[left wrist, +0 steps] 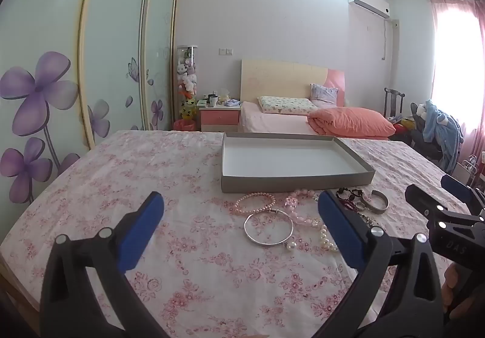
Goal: Organize jewelry
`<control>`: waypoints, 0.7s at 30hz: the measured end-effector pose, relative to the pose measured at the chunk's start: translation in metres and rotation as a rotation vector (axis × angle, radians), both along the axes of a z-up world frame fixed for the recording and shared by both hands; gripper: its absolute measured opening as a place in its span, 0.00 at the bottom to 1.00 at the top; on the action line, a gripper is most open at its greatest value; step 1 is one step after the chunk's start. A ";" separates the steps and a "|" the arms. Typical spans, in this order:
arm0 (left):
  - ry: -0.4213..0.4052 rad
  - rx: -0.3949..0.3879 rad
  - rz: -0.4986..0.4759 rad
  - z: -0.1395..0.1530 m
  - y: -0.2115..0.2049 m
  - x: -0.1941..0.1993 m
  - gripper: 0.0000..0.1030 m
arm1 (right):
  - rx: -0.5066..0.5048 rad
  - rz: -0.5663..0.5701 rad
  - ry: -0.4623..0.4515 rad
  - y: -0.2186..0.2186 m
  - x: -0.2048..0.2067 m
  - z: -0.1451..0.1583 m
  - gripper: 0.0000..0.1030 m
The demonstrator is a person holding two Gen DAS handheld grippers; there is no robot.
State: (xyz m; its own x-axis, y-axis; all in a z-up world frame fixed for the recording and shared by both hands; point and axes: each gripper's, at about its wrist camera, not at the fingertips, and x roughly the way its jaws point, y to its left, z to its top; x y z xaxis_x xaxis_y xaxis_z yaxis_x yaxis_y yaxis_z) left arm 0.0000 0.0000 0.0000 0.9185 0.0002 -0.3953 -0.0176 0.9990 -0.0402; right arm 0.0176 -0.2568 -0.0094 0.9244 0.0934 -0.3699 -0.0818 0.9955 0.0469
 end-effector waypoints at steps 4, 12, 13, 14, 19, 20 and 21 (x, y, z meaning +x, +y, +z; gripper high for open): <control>0.000 -0.001 0.000 0.000 0.000 0.000 0.96 | 0.001 0.000 0.001 0.000 0.001 -0.001 0.98; 0.004 -0.003 0.000 0.000 0.000 0.000 0.96 | 0.000 0.000 0.002 -0.001 0.001 -0.001 0.98; 0.004 -0.004 -0.001 0.000 0.000 0.000 0.96 | 0.000 0.000 0.004 -0.001 0.001 -0.001 0.98; 0.004 -0.004 -0.001 0.000 0.000 0.000 0.96 | 0.000 0.000 0.004 -0.001 0.001 -0.001 0.98; 0.005 -0.004 -0.001 0.000 0.000 0.000 0.96 | 0.001 0.000 0.004 -0.002 0.001 -0.001 0.98; 0.005 -0.004 -0.001 0.000 0.000 0.000 0.96 | 0.002 0.000 0.004 -0.002 0.001 -0.002 0.98; 0.005 -0.004 0.000 0.000 0.000 0.000 0.96 | 0.002 0.000 0.004 -0.002 0.001 -0.002 0.98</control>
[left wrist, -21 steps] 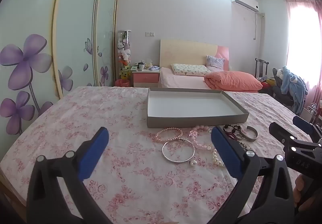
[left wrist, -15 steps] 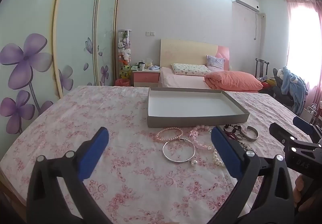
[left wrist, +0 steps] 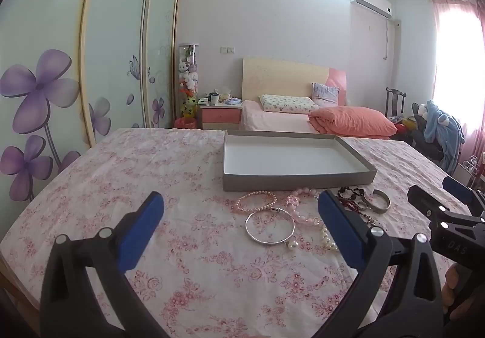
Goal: Organize jewelry
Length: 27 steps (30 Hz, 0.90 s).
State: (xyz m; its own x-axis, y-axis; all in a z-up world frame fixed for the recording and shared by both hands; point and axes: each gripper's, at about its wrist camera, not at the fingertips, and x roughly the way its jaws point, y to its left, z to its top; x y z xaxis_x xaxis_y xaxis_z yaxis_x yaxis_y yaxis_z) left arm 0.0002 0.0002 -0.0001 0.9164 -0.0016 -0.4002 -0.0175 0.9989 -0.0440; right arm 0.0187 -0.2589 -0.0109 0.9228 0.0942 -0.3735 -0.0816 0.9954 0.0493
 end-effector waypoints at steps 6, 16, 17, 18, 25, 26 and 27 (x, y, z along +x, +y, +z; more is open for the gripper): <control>0.002 0.001 -0.001 0.000 0.000 0.000 0.96 | 0.001 -0.001 0.001 -0.001 0.001 -0.001 0.98; 0.005 -0.001 -0.001 0.000 0.000 0.000 0.96 | 0.002 -0.001 0.004 0.001 0.002 -0.001 0.98; 0.005 -0.001 -0.001 0.000 0.000 0.000 0.96 | 0.003 -0.001 0.004 0.002 0.001 -0.001 0.98; 0.005 -0.001 -0.001 0.000 0.000 0.000 0.96 | 0.004 -0.002 0.006 -0.003 0.002 -0.002 0.98; 0.007 0.000 -0.002 0.000 0.000 -0.001 0.96 | 0.005 -0.002 0.008 -0.003 0.001 -0.005 0.98; 0.007 0.000 -0.002 -0.003 0.001 -0.003 0.96 | 0.005 -0.002 0.008 -0.003 0.001 -0.005 0.98; 0.007 -0.001 -0.002 -0.003 0.001 -0.003 0.96 | 0.005 -0.002 0.008 -0.003 0.001 -0.005 0.98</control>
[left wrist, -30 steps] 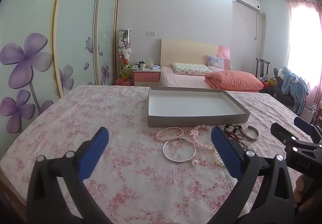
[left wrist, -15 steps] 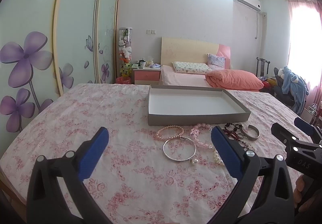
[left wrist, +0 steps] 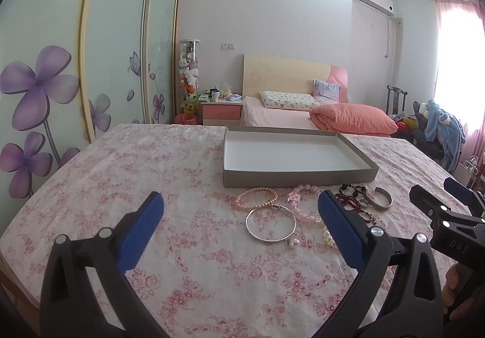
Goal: Organize jewelry
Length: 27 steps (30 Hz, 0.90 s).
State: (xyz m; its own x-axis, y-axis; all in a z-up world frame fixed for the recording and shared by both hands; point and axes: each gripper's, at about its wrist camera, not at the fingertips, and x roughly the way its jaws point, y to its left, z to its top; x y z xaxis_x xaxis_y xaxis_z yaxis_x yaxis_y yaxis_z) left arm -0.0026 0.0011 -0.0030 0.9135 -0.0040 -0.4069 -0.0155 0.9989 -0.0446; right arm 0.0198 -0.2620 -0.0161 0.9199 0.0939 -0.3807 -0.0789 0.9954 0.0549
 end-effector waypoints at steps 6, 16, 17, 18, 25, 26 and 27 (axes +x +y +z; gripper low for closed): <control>0.001 0.001 -0.001 -0.001 -0.002 -0.005 0.96 | 0.001 -0.001 0.002 -0.001 0.000 -0.001 0.98; 0.004 0.001 -0.001 -0.008 -0.003 -0.005 0.96 | 0.002 0.000 0.004 -0.004 0.001 -0.003 0.98; 0.004 0.001 -0.001 -0.008 -0.003 -0.006 0.96 | 0.002 0.000 0.004 -0.004 0.001 -0.003 0.98; 0.005 0.000 -0.001 -0.007 -0.003 -0.004 0.96 | 0.003 0.000 0.004 -0.003 0.001 -0.002 0.98; 0.007 0.000 -0.002 -0.007 -0.003 -0.004 0.96 | 0.003 -0.001 0.005 -0.003 0.001 -0.002 0.98; 0.007 0.000 -0.002 -0.008 -0.003 -0.005 0.96 | 0.003 -0.001 0.005 -0.004 0.001 -0.002 0.98; 0.007 0.000 -0.002 -0.008 -0.004 -0.006 0.96 | 0.003 -0.002 0.006 -0.003 0.001 -0.001 0.98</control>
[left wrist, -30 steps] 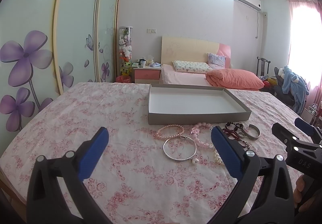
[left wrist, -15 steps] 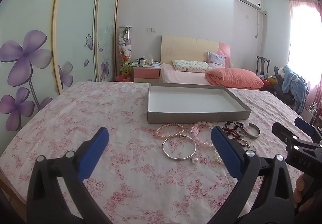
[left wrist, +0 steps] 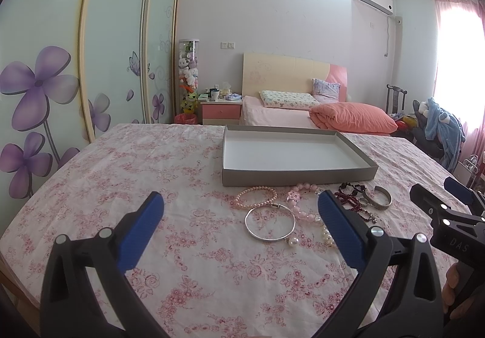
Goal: Organize jewelry
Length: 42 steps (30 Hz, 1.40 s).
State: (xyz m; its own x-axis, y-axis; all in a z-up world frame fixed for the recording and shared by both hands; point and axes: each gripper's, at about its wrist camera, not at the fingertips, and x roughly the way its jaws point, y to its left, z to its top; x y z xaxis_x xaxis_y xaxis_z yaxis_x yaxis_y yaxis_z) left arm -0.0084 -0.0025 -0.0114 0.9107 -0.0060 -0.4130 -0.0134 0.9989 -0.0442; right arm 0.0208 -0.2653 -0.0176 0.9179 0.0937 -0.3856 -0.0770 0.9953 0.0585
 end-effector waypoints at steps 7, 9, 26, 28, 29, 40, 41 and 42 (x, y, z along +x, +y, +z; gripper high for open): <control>0.002 0.000 0.001 0.001 0.000 0.002 0.96 | 0.000 0.001 0.002 0.000 0.001 -0.002 0.98; 0.002 -0.001 0.001 0.002 0.000 0.003 0.96 | 0.000 0.000 0.004 -0.004 0.003 -0.008 0.98; 0.129 0.008 0.007 -0.019 0.002 0.030 0.96 | 0.020 0.003 0.120 -0.012 0.025 -0.015 0.98; 0.171 -0.002 0.000 -0.023 0.003 0.037 0.96 | 0.031 -0.005 0.168 -0.018 0.037 -0.016 0.98; 0.192 -0.007 -0.004 -0.025 0.003 0.039 0.96 | 0.035 -0.006 0.192 -0.021 0.044 -0.017 0.98; 0.394 -0.077 -0.083 -0.047 0.007 0.081 0.96 | 0.043 -0.039 0.429 -0.044 0.108 -0.044 0.90; 0.402 -0.079 -0.087 -0.048 0.007 0.084 0.96 | 0.033 -0.042 0.451 -0.043 0.113 -0.048 0.89; 0.408 -0.077 -0.086 -0.049 0.007 0.087 0.96 | 0.027 -0.046 0.467 -0.042 0.117 -0.053 0.89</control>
State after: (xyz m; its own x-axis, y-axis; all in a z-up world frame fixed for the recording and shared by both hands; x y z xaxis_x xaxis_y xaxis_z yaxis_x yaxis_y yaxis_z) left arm 0.0784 0.0042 -0.0607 0.6672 -0.1194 -0.7352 0.0379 0.9912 -0.1266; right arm 0.1377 -0.3072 -0.0701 0.6503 0.0728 -0.7561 0.0075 0.9947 0.1022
